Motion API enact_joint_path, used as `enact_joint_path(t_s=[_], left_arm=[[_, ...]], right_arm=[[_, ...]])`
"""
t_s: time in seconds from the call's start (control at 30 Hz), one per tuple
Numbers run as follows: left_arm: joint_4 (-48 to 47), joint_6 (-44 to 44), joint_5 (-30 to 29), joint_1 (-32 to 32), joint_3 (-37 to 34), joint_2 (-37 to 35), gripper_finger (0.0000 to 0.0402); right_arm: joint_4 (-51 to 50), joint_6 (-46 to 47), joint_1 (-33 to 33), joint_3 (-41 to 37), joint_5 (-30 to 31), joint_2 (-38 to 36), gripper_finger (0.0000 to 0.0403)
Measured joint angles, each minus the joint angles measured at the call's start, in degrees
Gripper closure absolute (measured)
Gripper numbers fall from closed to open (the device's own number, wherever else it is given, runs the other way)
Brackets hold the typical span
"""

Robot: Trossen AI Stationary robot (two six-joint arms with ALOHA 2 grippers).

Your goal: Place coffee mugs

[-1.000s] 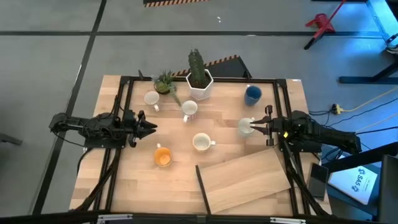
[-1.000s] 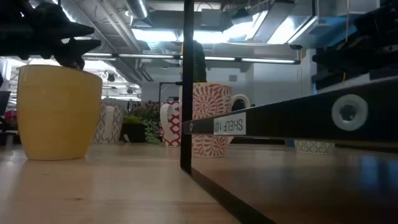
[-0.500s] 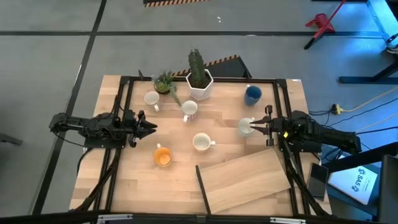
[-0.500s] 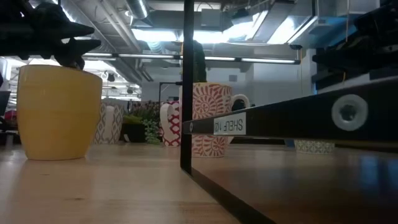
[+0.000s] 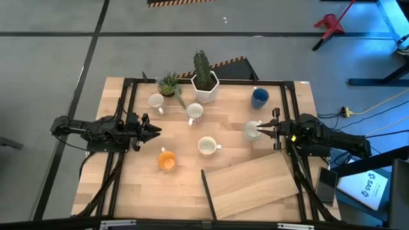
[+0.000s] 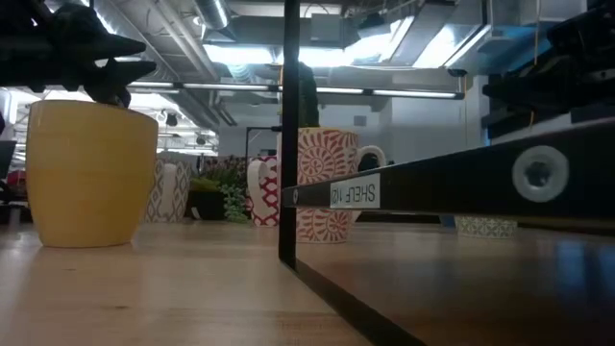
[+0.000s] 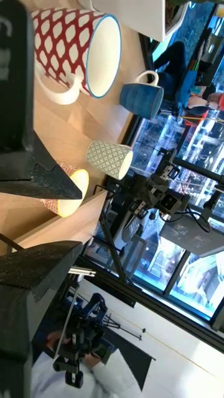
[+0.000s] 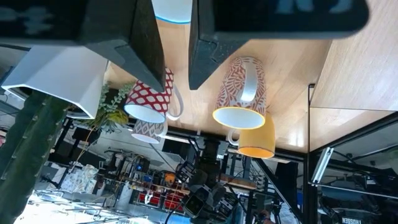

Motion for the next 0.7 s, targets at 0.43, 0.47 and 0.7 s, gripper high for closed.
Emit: enact_joint_path(t_s=[0.43,0.47,0.7], left_arm=[[0.01,0.02,0.00,-0.01,-0.02,-0.01,0.0289],[0.01,0.24,-0.15,0.00,0.01,0.00,0.0289],[2.10,0.96,-8.54,-0.02,0.00,-0.02,0.0289]], right_arm=[[23.36,25.14,0.01,0.13,4.90,0.00,0.0346],[27.46,26.38,0.01,0.19,8.07,-0.01,0.0345],[44.11,23.68,-0.04,0.30,31.05,0.00,0.0346]])
